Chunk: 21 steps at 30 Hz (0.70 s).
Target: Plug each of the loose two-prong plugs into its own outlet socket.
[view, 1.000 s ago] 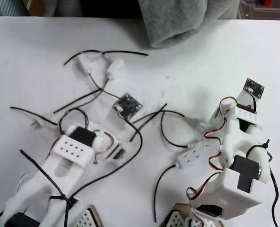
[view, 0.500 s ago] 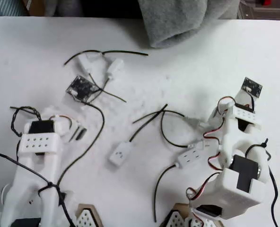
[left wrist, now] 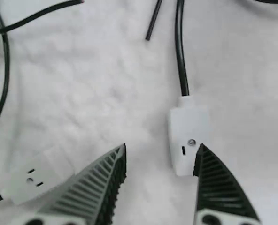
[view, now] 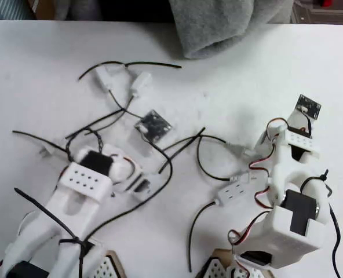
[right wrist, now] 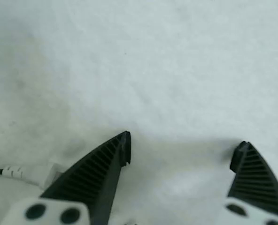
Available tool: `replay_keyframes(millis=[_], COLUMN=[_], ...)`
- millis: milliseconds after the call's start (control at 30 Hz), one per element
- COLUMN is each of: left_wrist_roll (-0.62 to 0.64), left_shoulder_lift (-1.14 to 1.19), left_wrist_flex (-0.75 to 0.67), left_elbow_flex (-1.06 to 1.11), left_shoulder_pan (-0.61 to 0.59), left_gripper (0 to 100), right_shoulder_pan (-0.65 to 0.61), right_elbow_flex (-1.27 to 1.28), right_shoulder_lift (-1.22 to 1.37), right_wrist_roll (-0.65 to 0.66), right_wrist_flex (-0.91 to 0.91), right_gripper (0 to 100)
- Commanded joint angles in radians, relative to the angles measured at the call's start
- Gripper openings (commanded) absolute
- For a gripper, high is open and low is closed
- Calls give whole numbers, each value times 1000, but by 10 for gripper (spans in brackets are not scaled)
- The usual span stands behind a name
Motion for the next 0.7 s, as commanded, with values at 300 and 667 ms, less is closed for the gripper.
replay_keyframes(millis=[300,667], left_wrist_roll=[8,8], left_shoulder_lift=[-18,-15], left_wrist_flex=[-198,-150], left_elbow_flex=[143,141], left_shoulder_pan=[4,88], left_gripper=[241,242], right_shoulder_pan=[-5,-7], right_elbow_flex=[-5,-5], right_shoulder_lift=[-42,-42], right_wrist_roll=[8,8], right_wrist_flex=[-12,-12], right_gripper=[341,341])
